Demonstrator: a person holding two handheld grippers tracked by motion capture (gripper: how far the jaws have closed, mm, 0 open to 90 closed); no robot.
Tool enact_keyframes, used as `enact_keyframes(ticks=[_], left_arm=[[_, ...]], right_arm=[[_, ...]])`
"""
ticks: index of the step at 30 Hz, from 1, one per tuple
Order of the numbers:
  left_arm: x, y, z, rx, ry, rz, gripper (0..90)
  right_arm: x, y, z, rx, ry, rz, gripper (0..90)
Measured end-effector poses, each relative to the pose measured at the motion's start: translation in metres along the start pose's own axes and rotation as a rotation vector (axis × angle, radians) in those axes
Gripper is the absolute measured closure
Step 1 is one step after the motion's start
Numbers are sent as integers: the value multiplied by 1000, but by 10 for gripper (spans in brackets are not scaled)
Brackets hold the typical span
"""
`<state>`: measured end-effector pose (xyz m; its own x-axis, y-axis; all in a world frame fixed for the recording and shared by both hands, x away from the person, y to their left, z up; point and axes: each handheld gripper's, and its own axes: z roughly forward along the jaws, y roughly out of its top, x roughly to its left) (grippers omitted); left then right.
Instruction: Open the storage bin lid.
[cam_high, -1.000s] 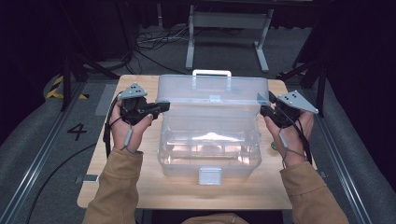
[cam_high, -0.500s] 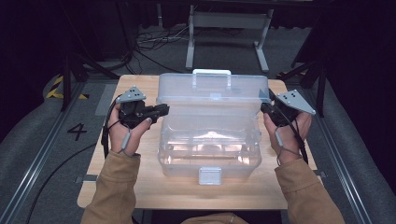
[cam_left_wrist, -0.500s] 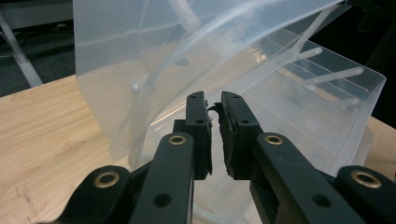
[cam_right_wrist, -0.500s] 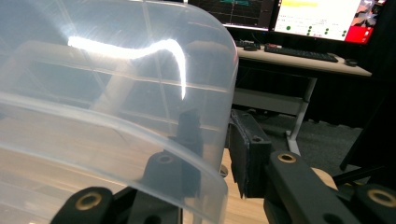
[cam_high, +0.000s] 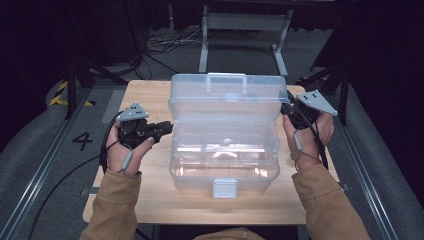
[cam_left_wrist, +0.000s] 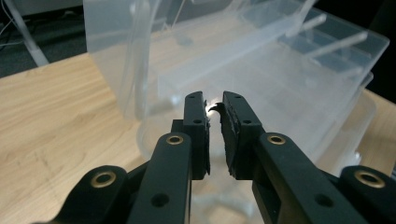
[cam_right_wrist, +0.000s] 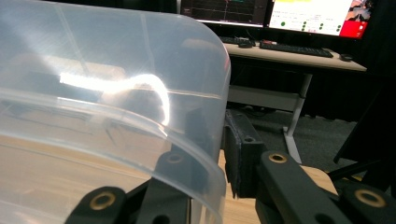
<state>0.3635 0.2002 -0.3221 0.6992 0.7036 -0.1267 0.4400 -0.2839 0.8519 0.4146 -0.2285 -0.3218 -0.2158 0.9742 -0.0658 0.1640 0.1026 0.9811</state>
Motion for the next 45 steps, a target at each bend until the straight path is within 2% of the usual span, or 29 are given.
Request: enact_keyframes(ticks=[5, 10, 22, 25, 36, 45], left_arm=[[0, -8, -15, -14, -8, -6, 780], [-9, -18, -18, 30, -31, 19, 752], [-23, -24, -15, 137, -116, 96, 714], [-27, -26, -11, 171, -139, 124, 715], [-36, -38, 14, 281, -224, 160, 701], [-40, -47, 36, 363, -284, 175, 696]], right_arm=[[-1, 4, 5, 21, -11, 8, 820], [-3, 10, 12, 63, -11, 14, 824], [-6, 13, 20, 83, 6, 25, 821], [-7, 14, 21, 89, 11, 26, 820], [-9, 18, 26, 111, 20, 33, 815], [-11, 19, 29, 120, 29, 40, 811]])
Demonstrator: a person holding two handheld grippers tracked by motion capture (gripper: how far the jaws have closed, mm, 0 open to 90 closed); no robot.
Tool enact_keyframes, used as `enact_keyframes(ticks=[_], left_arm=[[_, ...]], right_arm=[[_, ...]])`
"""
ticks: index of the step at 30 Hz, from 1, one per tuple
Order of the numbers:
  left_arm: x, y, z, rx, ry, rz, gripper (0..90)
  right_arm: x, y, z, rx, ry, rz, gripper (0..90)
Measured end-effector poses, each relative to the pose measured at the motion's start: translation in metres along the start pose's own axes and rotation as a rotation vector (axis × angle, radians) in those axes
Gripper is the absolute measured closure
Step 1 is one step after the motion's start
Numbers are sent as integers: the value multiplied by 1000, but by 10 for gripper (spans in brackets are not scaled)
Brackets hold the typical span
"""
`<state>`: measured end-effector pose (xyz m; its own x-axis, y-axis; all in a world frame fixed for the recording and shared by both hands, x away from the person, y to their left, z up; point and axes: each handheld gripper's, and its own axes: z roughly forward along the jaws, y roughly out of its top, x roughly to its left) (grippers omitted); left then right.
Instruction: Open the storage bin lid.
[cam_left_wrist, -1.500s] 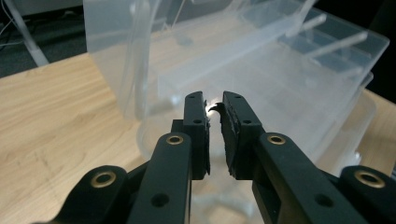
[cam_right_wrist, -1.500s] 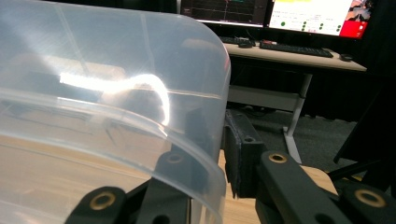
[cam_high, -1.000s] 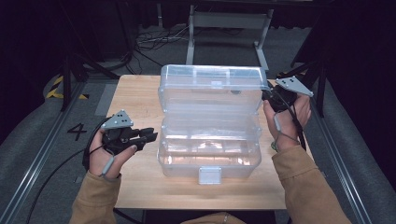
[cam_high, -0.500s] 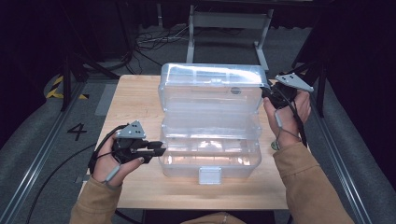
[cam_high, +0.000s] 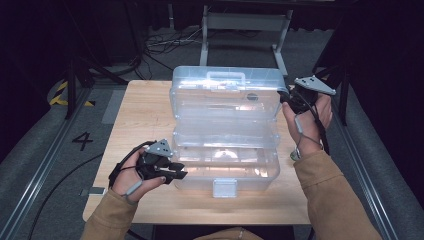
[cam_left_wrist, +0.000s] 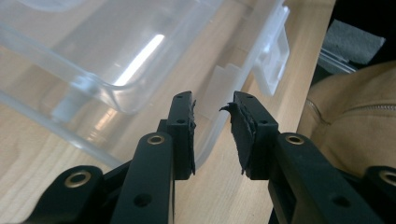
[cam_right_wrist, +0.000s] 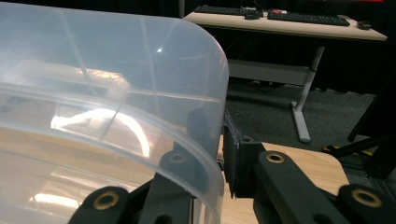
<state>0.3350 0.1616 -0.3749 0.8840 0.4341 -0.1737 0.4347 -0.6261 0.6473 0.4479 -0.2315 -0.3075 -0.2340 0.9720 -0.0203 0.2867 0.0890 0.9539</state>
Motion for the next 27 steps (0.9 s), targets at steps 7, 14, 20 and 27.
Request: enact_keyframes(ticks=[7, 14, 20, 27], left_arm=[[2, -2, 21, 52, -60, 9, 693], [3, -2, 34, 75, -67, 13, 687], [6, -5, 46, 95, -70, 18, 712], [8, -7, 49, 77, -82, 35, 736]], right_arm=[[-1, 1, 2, 2, 7, 5, 808], [-2, 2, 4, 6, 14, 15, 805], [-4, 3, 7, 14, 22, 25, 803], [-6, 5, 13, 26, 27, 43, 803]])
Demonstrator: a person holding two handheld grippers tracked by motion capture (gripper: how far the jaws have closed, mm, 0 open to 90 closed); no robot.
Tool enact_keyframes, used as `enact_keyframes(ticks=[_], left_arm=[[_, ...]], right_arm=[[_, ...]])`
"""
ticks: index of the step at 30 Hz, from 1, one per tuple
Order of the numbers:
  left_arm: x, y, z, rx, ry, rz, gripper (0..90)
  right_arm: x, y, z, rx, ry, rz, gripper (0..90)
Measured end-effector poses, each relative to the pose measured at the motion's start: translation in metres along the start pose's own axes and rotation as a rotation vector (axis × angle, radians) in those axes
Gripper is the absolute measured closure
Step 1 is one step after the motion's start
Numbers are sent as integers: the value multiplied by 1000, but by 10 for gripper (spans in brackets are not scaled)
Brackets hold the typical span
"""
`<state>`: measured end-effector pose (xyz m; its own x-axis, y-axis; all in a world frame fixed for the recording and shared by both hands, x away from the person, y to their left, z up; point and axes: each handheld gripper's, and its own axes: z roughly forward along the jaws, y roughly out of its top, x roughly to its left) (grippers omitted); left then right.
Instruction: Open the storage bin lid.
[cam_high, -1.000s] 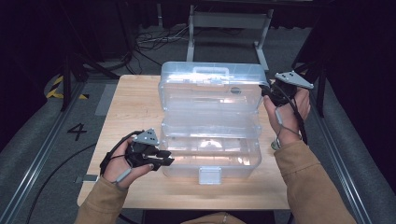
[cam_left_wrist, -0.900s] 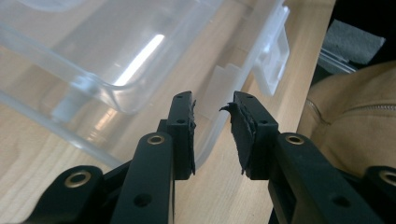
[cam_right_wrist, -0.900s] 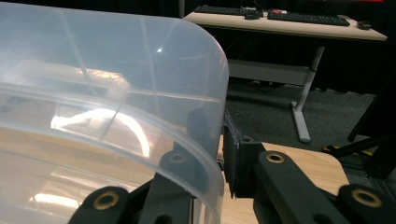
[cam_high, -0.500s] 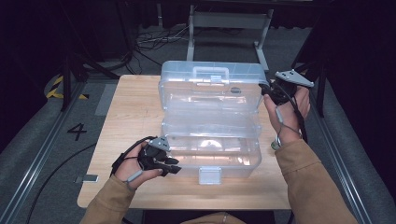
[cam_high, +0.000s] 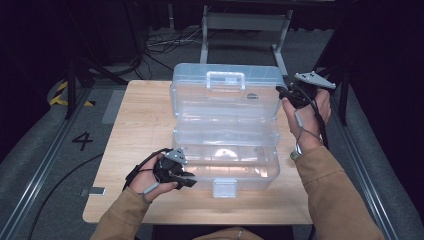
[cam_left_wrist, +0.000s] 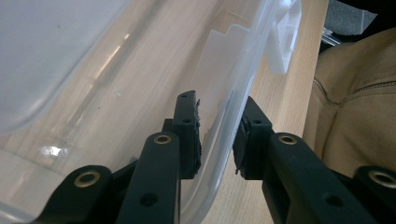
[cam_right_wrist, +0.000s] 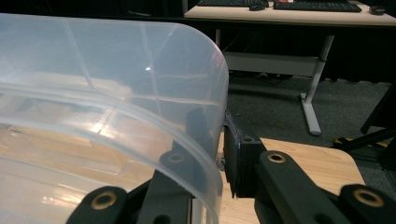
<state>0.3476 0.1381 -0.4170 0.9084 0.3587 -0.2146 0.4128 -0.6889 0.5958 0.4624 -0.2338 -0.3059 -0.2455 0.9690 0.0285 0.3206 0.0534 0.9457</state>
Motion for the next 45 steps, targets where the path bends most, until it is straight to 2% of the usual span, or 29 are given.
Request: enact_keyframes(ticks=[5, 15, 32, 45], left_arm=[[0, 0, 0, 2, -2, 2, 738], [0, -1, 0, -1, -3, -20, 734], [-1, 0, 1, -1, 3, -36, 730], [-1, 0, 1, 8, 7, -27, 730]], right_arm=[[-1, 2, 3, 9, 3, 10, 803], [-4, 4, 14, 12, 7, 15, 805], [-9, 11, 32, 52, 6, 25, 806], [-15, 12, 46, 60, 24, 12, 799]])
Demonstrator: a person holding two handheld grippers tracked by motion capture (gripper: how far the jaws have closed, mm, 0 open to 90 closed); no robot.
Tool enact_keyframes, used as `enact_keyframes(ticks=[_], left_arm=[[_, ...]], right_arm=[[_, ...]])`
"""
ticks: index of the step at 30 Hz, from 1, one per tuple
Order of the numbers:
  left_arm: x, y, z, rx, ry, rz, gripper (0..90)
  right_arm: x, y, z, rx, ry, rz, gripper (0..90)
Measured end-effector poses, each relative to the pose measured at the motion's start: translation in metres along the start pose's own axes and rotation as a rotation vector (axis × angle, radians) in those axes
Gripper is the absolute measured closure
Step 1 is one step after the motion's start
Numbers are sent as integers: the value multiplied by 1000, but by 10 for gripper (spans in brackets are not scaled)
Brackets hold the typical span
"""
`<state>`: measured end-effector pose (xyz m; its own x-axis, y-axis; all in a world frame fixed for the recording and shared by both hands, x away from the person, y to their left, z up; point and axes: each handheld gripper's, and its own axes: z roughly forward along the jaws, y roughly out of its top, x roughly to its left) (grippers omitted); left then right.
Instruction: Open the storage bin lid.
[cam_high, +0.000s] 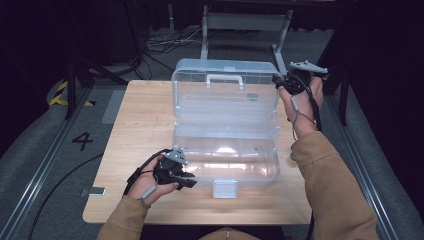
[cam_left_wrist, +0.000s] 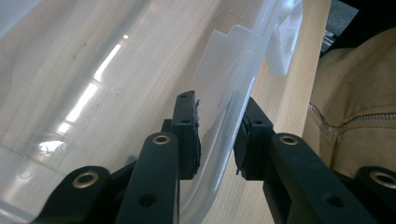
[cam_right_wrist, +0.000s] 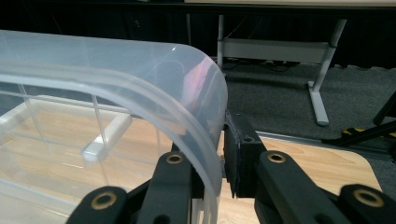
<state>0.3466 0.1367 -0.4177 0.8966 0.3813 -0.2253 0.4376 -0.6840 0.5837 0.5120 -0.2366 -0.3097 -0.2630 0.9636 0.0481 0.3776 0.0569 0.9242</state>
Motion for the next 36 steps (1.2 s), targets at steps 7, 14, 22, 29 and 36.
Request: enact_keyframes(ticks=[7, 14, 22, 29, 36], left_arm=[[-1, 1, 1, 4, 3, -28, 723], [-1, 1, 1, 2, 3, -38, 721], [-1, 1, 0, 7, 7, -42, 719], [0, 2, 1, 10, 0, -51, 718], [0, 2, 1, 7, -3, -49, 718]], right_arm=[[-6, -1, 5, -4, 31, -2, 792], [-13, -1, 14, -9, 67, -6, 780], [-18, -2, 23, -16, 88, -6, 772], [-21, -3, 30, -12, 98, -2, 769], [-23, -2, 40, 8, 104, 4, 770]])
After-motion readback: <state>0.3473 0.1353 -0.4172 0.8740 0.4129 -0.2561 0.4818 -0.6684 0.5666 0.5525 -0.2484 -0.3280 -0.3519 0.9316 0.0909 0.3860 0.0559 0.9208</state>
